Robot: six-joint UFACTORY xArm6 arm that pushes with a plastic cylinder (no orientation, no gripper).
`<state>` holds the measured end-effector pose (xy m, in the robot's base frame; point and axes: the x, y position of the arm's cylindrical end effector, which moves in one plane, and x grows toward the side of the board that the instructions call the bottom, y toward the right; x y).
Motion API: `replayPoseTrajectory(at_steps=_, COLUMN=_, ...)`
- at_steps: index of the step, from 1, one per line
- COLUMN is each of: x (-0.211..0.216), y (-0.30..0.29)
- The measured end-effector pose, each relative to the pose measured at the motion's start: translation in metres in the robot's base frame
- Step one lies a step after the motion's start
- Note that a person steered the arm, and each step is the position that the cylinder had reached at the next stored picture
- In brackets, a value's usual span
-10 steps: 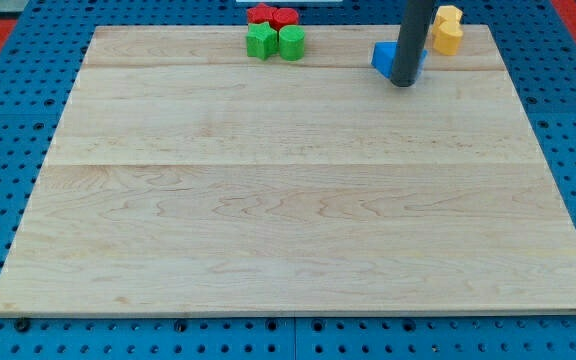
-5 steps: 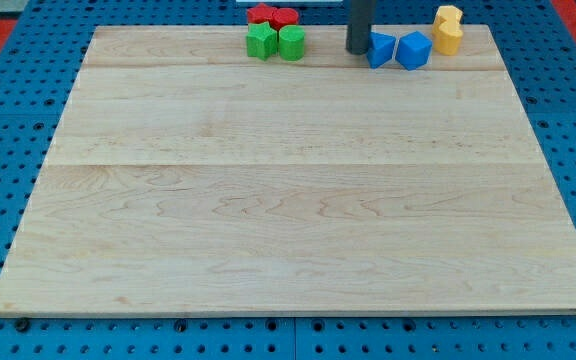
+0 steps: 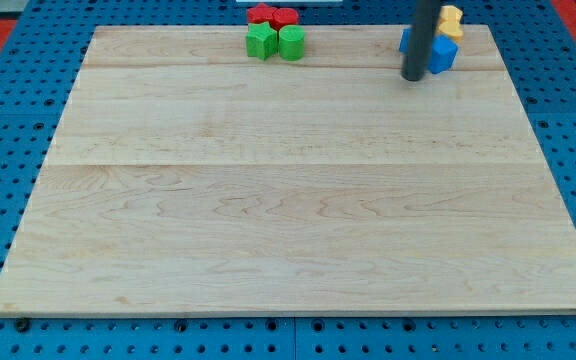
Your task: Slide the blue blocks close to the yellow blocks
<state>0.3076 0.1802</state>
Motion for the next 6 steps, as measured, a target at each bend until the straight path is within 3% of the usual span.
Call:
replayPoseTrajectory(at_steps=1, x=0.029, y=0.045)
replayPoseTrajectory(at_steps=2, x=0.006, y=0.077)
replayPoseTrajectory(at_steps=3, x=-0.021, y=0.062)
replayPoseTrajectory(at_steps=5, x=-0.032, y=-0.032)
replayPoseTrajectory(at_steps=6, x=-0.032, y=-0.038)
